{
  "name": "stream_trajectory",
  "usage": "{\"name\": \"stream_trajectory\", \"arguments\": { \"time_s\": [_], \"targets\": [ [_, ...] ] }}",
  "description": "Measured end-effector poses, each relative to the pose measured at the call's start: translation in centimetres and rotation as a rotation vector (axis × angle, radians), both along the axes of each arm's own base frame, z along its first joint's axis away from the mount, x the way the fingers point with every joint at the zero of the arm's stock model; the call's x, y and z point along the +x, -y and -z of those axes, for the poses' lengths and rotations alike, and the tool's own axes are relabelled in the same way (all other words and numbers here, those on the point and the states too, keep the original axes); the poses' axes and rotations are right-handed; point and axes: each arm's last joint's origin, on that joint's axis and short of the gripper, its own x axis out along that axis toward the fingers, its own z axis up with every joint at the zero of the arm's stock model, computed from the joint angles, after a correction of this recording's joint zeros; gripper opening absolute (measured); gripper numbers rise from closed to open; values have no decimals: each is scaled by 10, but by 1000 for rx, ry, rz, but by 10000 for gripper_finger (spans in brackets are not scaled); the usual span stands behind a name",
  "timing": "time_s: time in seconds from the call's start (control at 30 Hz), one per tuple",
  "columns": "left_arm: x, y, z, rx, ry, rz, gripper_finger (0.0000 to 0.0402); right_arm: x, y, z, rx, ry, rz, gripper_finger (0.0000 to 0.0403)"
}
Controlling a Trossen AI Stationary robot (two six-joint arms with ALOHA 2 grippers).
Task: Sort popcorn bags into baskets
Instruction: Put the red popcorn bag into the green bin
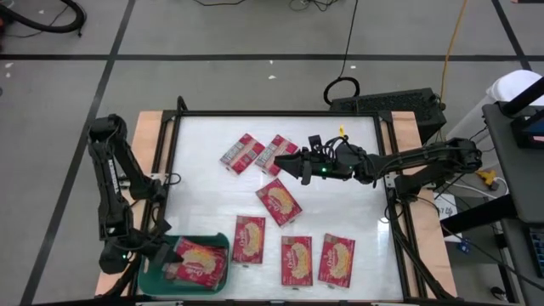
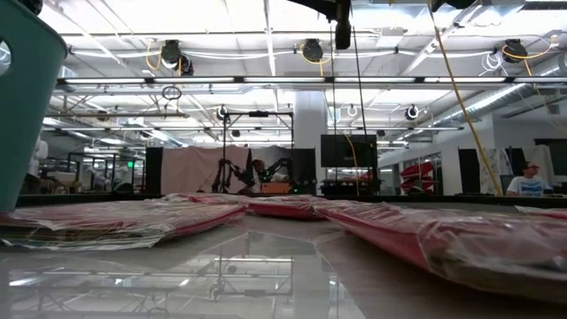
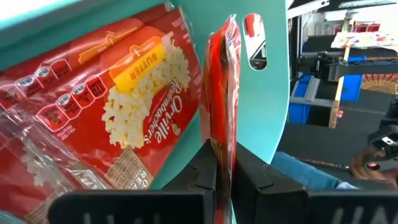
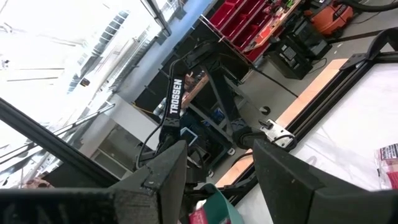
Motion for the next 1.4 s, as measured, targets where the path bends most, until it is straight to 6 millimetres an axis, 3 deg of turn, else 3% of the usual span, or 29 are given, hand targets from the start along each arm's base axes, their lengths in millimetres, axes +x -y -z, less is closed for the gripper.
{"name": "stream_trajectory", "arguments": {
  "time_s": [0.23, 0.53, 0.67, 1.03, 1.4],
  "targets": [
    [0, 1, -1, -8, 5, 15, 33, 0, 0, 0, 0, -1, 0, 178],
    [0, 4, -6, -78, -10, 32, 122, 0, 0, 1, -1, -13, 0, 178],
    [-2, 0, -15, -125, -38, 91, 143, 0, 0, 1, -1, -12, -1, 178],
    [-11, -31, -48, -221, -2, 256, 147, 0, -1, 2, 5, -14, -27, 178],
    [-4, -62, -78, -165, 274, 259, 147, 0, 0, 4, 49, -36, 18, 177]
  ]
}}
